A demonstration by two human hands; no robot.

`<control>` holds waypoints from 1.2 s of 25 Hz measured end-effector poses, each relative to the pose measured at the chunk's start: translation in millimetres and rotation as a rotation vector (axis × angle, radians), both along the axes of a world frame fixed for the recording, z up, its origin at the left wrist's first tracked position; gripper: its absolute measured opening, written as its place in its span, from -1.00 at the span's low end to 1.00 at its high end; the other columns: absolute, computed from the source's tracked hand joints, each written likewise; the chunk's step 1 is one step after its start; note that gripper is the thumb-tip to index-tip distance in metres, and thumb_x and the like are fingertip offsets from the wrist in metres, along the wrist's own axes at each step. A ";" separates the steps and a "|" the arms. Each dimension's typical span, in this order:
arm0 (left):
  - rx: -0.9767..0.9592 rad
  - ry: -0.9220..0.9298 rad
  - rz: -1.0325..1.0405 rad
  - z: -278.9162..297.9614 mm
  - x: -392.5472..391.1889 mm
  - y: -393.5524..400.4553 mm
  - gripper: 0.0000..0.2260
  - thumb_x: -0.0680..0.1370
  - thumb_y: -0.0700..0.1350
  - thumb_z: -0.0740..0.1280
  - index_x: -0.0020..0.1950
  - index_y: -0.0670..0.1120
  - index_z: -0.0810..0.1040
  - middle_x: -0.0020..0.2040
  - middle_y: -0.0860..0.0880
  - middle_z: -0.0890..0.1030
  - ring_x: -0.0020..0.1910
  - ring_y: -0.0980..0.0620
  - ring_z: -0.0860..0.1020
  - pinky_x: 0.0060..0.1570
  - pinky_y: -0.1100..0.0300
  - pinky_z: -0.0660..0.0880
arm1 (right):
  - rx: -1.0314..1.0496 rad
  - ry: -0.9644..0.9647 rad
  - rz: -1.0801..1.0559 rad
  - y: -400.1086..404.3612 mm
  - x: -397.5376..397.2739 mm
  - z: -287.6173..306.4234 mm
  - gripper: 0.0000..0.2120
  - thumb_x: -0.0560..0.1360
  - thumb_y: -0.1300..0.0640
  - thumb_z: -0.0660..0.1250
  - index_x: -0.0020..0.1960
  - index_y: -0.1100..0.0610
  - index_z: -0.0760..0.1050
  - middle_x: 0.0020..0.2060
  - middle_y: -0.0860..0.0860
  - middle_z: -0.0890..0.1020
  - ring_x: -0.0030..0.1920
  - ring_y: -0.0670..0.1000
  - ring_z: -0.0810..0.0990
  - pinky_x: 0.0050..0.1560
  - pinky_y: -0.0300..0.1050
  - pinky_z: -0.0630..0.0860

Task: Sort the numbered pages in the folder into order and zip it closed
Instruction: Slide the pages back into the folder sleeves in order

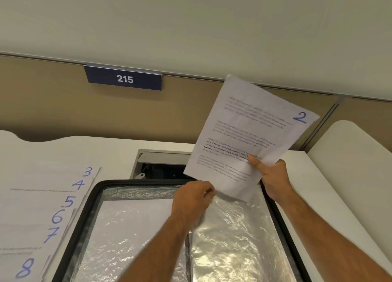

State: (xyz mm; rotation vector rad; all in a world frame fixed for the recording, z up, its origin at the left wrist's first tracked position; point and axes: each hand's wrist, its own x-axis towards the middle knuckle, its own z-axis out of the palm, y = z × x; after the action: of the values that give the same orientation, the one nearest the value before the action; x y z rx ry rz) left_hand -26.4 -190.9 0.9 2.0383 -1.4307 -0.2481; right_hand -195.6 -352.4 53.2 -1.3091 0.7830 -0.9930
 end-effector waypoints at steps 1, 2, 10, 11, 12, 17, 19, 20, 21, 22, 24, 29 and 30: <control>0.009 0.003 -0.006 3.3 1.1 -2.0 -0.79 0.61 0.13 0.30 0.14 0.10 0.63 0.06 0.17 0.65 0.05 0.15 0.58 0.08 0.19 0.51 | -0.011 0.017 0.019 -3.9 -1.2 0.8 -0.36 0.15 0.00 0.65 0.18 0.15 0.61 0.10 0.09 0.71 0.12 0.12 0.69 -0.01 -0.08 0.66; 0.023 0.014 -0.012 6.6 2.7 -4.7 -0.79 0.60 0.14 0.32 0.13 0.09 0.63 0.07 0.17 0.64 0.06 0.14 0.57 0.09 0.19 0.51 | -0.017 0.038 0.039 -8.1 -2.7 1.9 -0.32 0.12 -0.02 0.68 0.18 0.17 0.61 0.10 0.09 0.71 0.11 0.11 0.70 0.00 -0.10 0.66; 0.333 -0.001 -0.160 20.8 53.8 -18.8 -0.92 0.53 0.01 0.39 -0.02 0.05 0.58 -0.01 0.13 0.59 -0.03 0.10 0.57 0.13 0.05 0.56 | -0.012 0.169 0.178 -34.3 -6.9 4.2 -0.18 -0.02 -0.11 0.74 0.15 0.20 0.63 0.07 0.11 0.72 0.05 0.13 0.72 -0.06 -0.05 0.67; 0.337 0.029 -0.181 21.6 58.8 -19.5 -0.92 0.53 0.01 0.41 -0.01 0.05 0.60 -0.03 0.13 0.61 -0.04 0.11 0.58 0.12 0.06 0.57 | 0.000 0.169 0.192 -38.2 -6.7 3.4 -0.27 0.07 -0.05 0.73 0.16 0.20 0.63 0.08 0.12 0.72 0.08 0.15 0.71 -0.04 -0.02 0.68; 0.329 0.069 -0.201 21.7 62.5 -20.0 -0.93 0.52 0.00 0.44 -0.02 0.06 0.62 -0.04 0.14 0.62 -0.06 0.13 0.59 0.11 0.07 0.58 | 0.021 0.163 0.205 -41.2 -6.4 3.0 -0.39 0.18 0.04 0.68 0.16 0.21 0.63 0.09 0.13 0.71 0.10 0.17 0.70 -0.02 -0.01 0.68; 0.274 0.203 -0.224 16.1 70.5 -18.9 -0.95 0.51 -0.06 0.48 -0.04 0.06 0.68 -0.03 0.16 0.66 -0.05 0.19 0.60 0.13 0.10 0.60 | 0.111 0.244 0.354 -42.6 -5.6 -2.6 -0.59 0.39 0.32 0.47 0.24 0.24 0.58 0.14 0.16 0.69 0.14 0.19 0.68 0.05 0.07 0.66; 0.273 0.205 -0.215 16.2 70.5 -19.2 -0.95 0.52 -0.06 0.48 -0.04 0.07 0.68 -0.02 0.16 0.65 -0.05 0.19 0.60 0.13 0.11 0.59 | 0.101 0.257 0.380 -42.3 -6.9 -4.5 -0.57 0.40 0.34 0.46 0.27 0.24 0.56 0.15 0.16 0.68 0.15 0.18 0.68 0.08 0.10 0.65; 0.271 0.197 -0.213 16.7 70.4 -19.7 -0.95 0.52 -0.06 0.48 -0.04 0.07 0.68 -0.03 0.17 0.65 -0.05 0.18 0.59 0.12 0.11 0.59 | 0.101 0.233 0.348 -43.4 -7.6 -4.3 -0.56 0.39 0.33 0.46 0.26 0.22 0.57 0.15 0.16 0.68 0.14 0.18 0.68 0.08 0.10 0.65; 0.270 0.186 -0.212 17.7 69.9 -20.0 -0.96 0.52 -0.05 0.47 -0.04 0.08 0.67 -0.04 0.17 0.64 -0.05 0.18 0.59 0.12 0.12 0.59 | 0.104 0.203 0.307 -45.3 -8.6 -3.5 -0.56 0.38 0.32 0.47 0.25 0.21 0.57 0.15 0.16 0.69 0.14 0.19 0.68 0.08 0.12 0.65; 0.273 0.177 -0.212 18.8 69.4 -20.3 -0.96 0.53 -0.04 0.47 -0.04 0.08 0.66 -0.04 0.17 0.63 -0.05 0.18 0.58 0.12 0.13 0.58 | 0.108 0.187 0.279 -47.3 -9.6 -2.6 -0.54 0.36 0.29 0.49 0.25 0.20 0.58 0.15 0.16 0.69 0.14 0.20 0.68 0.09 0.15 0.64; 0.292 0.131 -0.233 20.8 68.0 -20.9 -0.95 0.54 -0.01 0.44 -0.02 0.06 0.64 -0.04 0.16 0.61 -0.06 0.16 0.57 0.10 0.14 0.57 | 0.113 0.204 0.278 -49.9 -11.0 -1.2 -0.47 0.31 0.23 0.54 0.26 0.20 0.57 0.15 0.16 0.68 0.15 0.21 0.67 0.12 0.21 0.62; 0.312 0.026 -0.278 24.5 66.6 -21.2 -0.91 0.57 0.03 0.39 0.01 0.04 0.60 0.01 0.13 0.61 -0.05 0.12 0.57 0.05 0.16 0.56 | 0.143 0.298 0.433 -49.6 -14.1 -6.0 -0.48 0.38 0.30 0.51 0.32 0.25 0.53 0.21 0.19 0.65 0.21 0.23 0.64 0.16 0.20 0.60; 0.312 0.031 -0.280 23.9 66.7 -21.2 -0.89 0.57 0.04 0.40 0.02 0.03 0.61 0.02 0.13 0.62 -0.04 0.13 0.57 0.07 0.14 0.57 | 0.149 0.316 0.466 -50.0 -14.8 -8.3 -0.46 0.37 0.30 0.55 0.33 0.25 0.53 0.22 0.20 0.64 0.22 0.24 0.63 0.19 0.22 0.59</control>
State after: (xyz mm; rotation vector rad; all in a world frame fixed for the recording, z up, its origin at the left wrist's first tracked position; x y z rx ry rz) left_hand 40.4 -212.1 24.8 2.0548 -1.7457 -0.6540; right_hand -210.4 -402.4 44.9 -1.4486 0.7247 -0.3563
